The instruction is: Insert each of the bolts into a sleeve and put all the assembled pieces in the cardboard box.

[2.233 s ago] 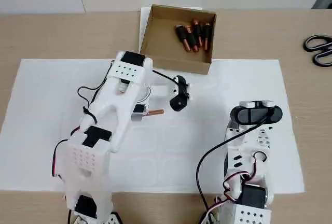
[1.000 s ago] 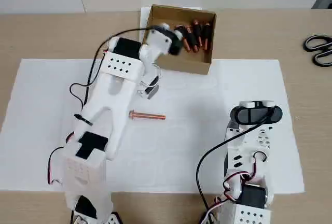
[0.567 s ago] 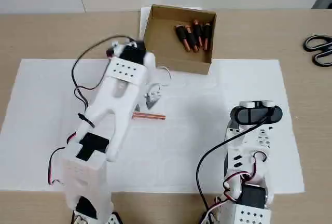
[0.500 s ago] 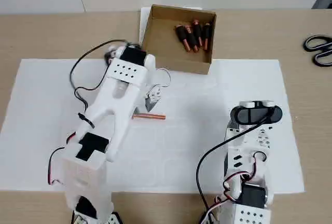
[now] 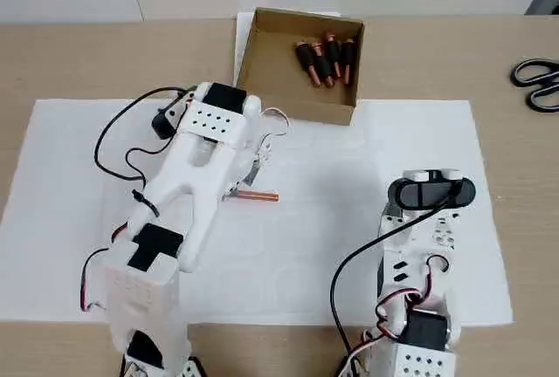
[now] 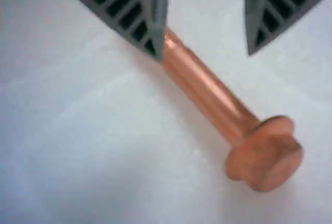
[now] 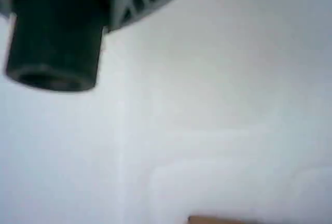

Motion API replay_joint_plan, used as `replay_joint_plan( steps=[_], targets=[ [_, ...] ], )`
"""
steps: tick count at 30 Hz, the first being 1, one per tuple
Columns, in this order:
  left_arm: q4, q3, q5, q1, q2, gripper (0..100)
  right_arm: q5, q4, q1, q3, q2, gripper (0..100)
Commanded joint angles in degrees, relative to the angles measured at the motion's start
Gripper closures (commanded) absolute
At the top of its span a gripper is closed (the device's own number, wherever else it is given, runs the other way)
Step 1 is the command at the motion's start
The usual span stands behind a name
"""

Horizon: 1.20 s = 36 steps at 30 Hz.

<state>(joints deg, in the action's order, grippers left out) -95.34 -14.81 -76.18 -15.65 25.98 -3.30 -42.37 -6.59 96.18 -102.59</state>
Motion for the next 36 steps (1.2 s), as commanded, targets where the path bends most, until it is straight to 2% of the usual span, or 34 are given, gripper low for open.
replay_joint_plan(
  steps=[1,7,16,19,23,24,31,36],
  targets=[
    [1.41,-0.31,-2.46,0.09,2.55,85,0.35,-0.13,-0.4,0.35,-0.92,99.4],
    [1.32,-0.31,-3.43,0.0,8.35,73,0.26,-0.13,-0.4,0.35,-0.92,99.4],
    [2.2,-0.4,-9.14,0.53,15.82,73,0.18,-0.13,-0.48,0.35,-0.84,99.4],
    [1.85,-1.98,-9.41,1.76,17.23,79,0.18,-0.13,-0.57,0.35,-0.84,99.4],
    [-0.35,-5.41,-9.41,4.57,17.76,98,0.18,-0.13,-0.66,0.35,-0.84,99.4],
    [-0.53,-6.2,-9.23,5.36,17.76,100,0.18,-0.13,-0.66,0.35,-0.84,99.4],
    [-0.7,-14.11,-9.05,7.12,17.32,99,0.18,-0.13,-0.66,0.35,-0.84,99.4],
    [-5.19,-24.04,-9.05,6.24,17.32,99,0.09,-0.13,-0.66,0.35,-0.92,99.4]
  ],
)
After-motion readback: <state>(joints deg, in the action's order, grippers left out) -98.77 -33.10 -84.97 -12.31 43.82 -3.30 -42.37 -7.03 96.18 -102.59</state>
